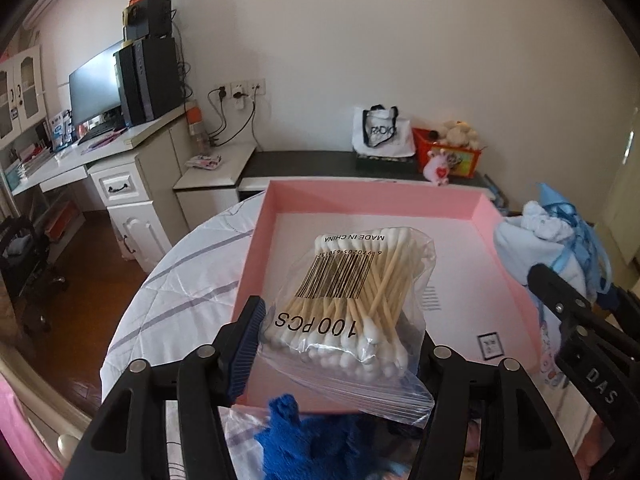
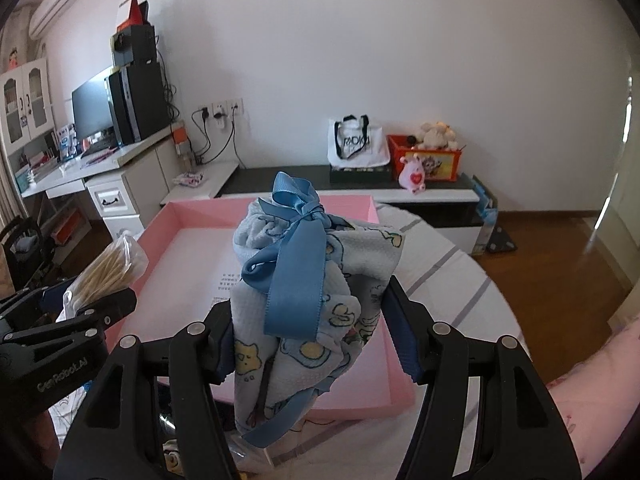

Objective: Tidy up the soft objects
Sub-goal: 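Lower the swab bag into the pink box with the left tool while the right tool drops the garment inside, then withdraw both open tools from the pink box back over the table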

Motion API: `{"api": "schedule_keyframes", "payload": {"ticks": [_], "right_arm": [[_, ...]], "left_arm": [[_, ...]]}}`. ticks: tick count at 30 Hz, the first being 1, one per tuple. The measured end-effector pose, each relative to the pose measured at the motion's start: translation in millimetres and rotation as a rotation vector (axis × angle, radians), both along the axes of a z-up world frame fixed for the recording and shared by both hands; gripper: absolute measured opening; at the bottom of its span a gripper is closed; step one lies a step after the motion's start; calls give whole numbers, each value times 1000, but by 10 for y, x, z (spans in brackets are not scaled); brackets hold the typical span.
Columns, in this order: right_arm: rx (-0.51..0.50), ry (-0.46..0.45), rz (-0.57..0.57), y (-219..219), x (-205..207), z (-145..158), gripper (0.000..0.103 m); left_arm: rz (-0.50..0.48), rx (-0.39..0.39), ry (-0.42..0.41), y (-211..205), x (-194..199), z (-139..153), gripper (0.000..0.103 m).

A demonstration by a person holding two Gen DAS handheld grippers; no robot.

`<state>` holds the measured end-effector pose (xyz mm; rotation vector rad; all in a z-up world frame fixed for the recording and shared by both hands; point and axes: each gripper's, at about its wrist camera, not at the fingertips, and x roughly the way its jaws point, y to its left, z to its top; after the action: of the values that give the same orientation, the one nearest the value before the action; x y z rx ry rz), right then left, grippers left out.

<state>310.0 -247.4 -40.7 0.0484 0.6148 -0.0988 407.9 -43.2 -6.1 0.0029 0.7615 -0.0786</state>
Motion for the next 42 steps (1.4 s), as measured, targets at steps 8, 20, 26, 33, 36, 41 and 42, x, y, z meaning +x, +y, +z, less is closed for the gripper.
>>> {"api": "schedule_keyframes", "payload": {"ticks": [8,20,26,33,36,41,42], "right_arm": [[-34,-18,-28,-28,-55,-8,87],[-73,-21,-52,16,-129,48,101],[-75,-19,-57,19,-158,69,102],[-72,-27,-56,21,-299,116,102],[-73,-38,-54,42,-373,164,102],[-75,-54,-52,86,-516,239,102],[-76,-59,-51,99,-558,258,102]], "left_arm": [[32,-13,-23,-114,195,-50,100],[48,-23,-47,-51,-30,-144,102],[51,-15,-39,133,-544,-167,102],[48,-12,-48,146,-700,-121,102],[39,-16,-53,133,-800,-92,102],[35,-7,-83,131,-1045,-22,102],[34,-5,-89,126,-1100,-6,102]]}}
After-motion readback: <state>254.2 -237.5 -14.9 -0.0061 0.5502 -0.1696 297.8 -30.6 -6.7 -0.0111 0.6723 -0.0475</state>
